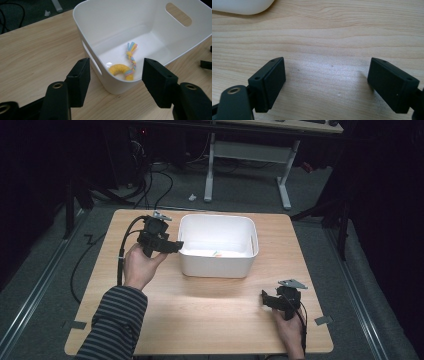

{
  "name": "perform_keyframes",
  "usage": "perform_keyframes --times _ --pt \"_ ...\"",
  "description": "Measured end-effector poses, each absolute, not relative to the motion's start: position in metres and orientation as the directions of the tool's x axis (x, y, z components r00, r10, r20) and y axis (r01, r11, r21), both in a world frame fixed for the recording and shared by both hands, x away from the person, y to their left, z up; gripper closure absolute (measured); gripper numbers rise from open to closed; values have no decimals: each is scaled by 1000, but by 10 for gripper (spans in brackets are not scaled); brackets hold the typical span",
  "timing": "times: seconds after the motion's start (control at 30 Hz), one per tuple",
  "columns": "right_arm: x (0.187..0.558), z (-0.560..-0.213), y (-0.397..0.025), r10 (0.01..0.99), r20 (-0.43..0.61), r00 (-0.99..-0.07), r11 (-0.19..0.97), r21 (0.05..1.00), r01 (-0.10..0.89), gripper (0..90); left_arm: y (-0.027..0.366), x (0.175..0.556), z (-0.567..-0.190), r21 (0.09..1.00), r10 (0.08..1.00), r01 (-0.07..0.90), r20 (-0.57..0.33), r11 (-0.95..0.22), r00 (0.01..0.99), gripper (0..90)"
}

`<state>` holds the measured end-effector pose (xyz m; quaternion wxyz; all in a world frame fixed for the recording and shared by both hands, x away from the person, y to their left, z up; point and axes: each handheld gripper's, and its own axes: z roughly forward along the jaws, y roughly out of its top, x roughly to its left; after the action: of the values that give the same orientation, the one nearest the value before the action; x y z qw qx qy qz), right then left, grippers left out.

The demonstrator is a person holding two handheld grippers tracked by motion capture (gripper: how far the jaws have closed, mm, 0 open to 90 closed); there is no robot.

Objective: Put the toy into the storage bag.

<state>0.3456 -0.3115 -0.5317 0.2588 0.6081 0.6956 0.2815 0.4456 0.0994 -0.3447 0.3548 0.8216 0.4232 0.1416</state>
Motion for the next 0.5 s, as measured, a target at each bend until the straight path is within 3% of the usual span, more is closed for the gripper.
perform_keyframes --times 0.5 --pt "346 -532 -311 992 -17 -126 101 706 701 149 128 420 -344 731 819 578 -45 -363 572 396"
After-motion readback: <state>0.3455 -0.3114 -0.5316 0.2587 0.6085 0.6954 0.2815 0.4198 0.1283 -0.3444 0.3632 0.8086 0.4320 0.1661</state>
